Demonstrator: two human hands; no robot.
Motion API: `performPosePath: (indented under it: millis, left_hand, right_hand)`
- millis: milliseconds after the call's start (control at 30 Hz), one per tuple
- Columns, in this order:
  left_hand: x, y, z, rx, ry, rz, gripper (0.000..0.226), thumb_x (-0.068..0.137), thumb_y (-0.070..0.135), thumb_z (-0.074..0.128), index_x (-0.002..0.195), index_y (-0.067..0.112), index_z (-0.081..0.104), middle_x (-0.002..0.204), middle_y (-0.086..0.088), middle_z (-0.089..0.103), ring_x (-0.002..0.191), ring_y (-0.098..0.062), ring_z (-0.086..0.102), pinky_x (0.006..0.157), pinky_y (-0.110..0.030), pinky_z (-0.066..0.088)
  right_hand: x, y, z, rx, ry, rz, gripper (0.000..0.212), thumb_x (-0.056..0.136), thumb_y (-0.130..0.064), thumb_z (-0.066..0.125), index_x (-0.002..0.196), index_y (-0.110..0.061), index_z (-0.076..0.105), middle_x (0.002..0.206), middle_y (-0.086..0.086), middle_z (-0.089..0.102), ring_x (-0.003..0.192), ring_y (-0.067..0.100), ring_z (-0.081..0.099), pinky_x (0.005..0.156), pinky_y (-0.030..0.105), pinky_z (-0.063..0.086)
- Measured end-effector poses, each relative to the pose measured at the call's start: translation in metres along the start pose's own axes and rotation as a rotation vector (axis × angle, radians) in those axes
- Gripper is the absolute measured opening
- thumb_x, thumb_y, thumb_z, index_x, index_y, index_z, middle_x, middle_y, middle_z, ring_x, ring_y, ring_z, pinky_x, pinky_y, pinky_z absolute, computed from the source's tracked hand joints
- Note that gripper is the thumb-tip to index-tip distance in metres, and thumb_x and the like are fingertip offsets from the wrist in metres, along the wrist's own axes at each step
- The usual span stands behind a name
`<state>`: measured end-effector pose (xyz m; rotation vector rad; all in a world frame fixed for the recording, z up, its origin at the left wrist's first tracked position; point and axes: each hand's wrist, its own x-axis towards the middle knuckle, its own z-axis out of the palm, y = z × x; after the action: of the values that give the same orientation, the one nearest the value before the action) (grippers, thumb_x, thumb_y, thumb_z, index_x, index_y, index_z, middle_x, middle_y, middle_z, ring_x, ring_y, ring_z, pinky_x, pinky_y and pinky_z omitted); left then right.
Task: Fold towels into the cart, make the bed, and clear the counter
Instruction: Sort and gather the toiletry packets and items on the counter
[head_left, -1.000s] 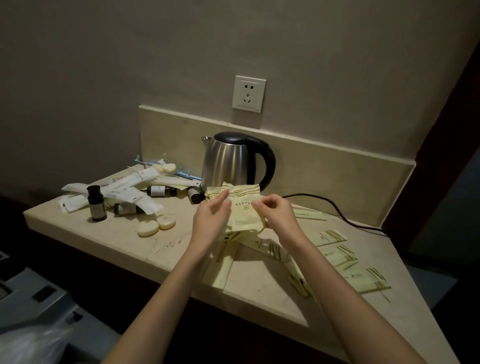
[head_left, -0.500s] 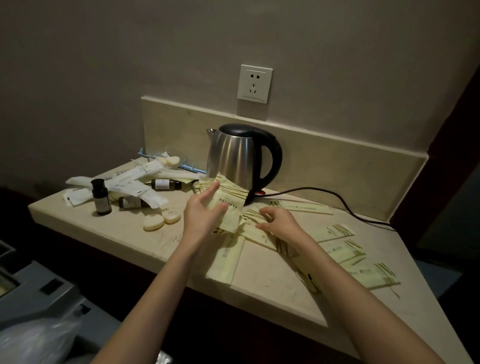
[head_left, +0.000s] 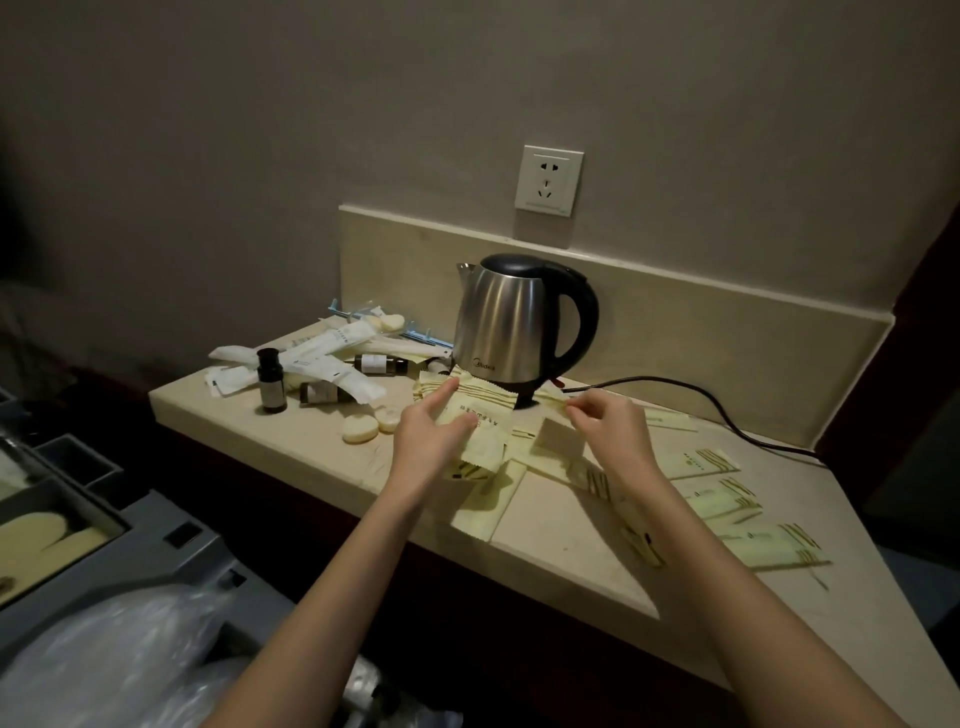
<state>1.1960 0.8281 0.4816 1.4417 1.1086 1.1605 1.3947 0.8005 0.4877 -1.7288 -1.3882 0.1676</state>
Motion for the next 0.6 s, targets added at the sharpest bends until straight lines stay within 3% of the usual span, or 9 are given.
performPosePath:
  millis: [133, 267, 333, 433, 500, 600]
  left_hand:
    - [-0.024, 0.000, -0.003, 0.001, 0.010, -0.012, 0.056, 0.088, 0.013, 0.064, 0.140, 0.023, 0.044, 0.147, 0.000, 0.041, 0.135, -0.017, 0.037, 0.110, -0.037, 0.035]
    - [-0.051, 0.004, -0.004, -0.035, 0.039, -0.031, 0.054, 0.089, 0.011, 0.061, 0.139, 0.024, 0.045, 0.146, 0.003, 0.043, 0.125, -0.017, 0.048, 0.100, -0.034, 0.046]
    - [-0.066, 0.006, -0.006, -0.079, 0.059, -0.039, 0.050, 0.092, 0.010, 0.055, 0.139, 0.026, 0.046, 0.147, 0.004, 0.042, 0.127, -0.018, 0.047, 0.104, -0.037, 0.043]
    - [-0.090, 0.011, -0.013, -0.129, 0.070, -0.035, 0.042, 0.099, 0.012, 0.041, 0.139, 0.022, 0.046, 0.149, 0.004, 0.038, 0.135, -0.014, 0.035, 0.105, -0.025, 0.033]
    - [-0.102, 0.012, -0.018, -0.181, 0.077, -0.043, 0.039, 0.101, 0.021, 0.039, 0.140, 0.019, 0.045, 0.148, 0.003, 0.039, 0.136, -0.014, 0.035, 0.104, -0.024, 0.032]
    - [-0.112, 0.013, -0.026, -0.223, 0.084, -0.051, 0.054, 0.092, 0.043, 0.054, 0.138, 0.017, 0.048, 0.144, 0.001, 0.045, 0.132, -0.016, 0.042, 0.106, -0.030, 0.035]
  right_hand:
    - [-0.037, -0.036, -0.008, 0.221, -0.019, -0.090, 0.015, 0.089, -0.010, 0.062, 0.101, -0.012, 0.071, 0.092, -0.009, 0.067, 0.091, 0.000, 0.061, 0.081, 0.015, 0.047]
    - [-0.074, -0.054, -0.002, 0.136, -0.151, -0.223, 0.016, 0.087, -0.009, 0.064, 0.101, -0.015, 0.071, 0.099, -0.005, 0.068, 0.096, 0.004, 0.061, 0.089, 0.020, 0.049]
    - [-0.089, -0.056, -0.001, 0.125, -0.172, -0.238, 0.017, 0.087, -0.008, 0.064, 0.101, -0.014, 0.071, 0.102, -0.003, 0.069, 0.099, 0.007, 0.061, 0.091, 0.022, 0.049]
    - [-0.106, -0.061, -0.004, 0.137, -0.201, -0.246, 0.017, 0.088, -0.009, 0.064, 0.101, -0.015, 0.072, 0.104, -0.005, 0.069, 0.099, 0.003, 0.060, 0.088, 0.008, 0.043]
    - [-0.113, -0.066, -0.005, 0.121, -0.219, -0.263, 0.018, 0.087, -0.009, 0.065, 0.102, -0.016, 0.072, 0.104, -0.006, 0.069, 0.096, 0.000, 0.058, 0.084, 0.000, 0.039]
    - [-0.120, -0.078, -0.002, 0.110, -0.281, -0.303, 0.021, 0.086, -0.010, 0.066, 0.105, -0.017, 0.072, 0.106, -0.006, 0.069, 0.096, -0.001, 0.058, 0.089, 0.006, 0.042]
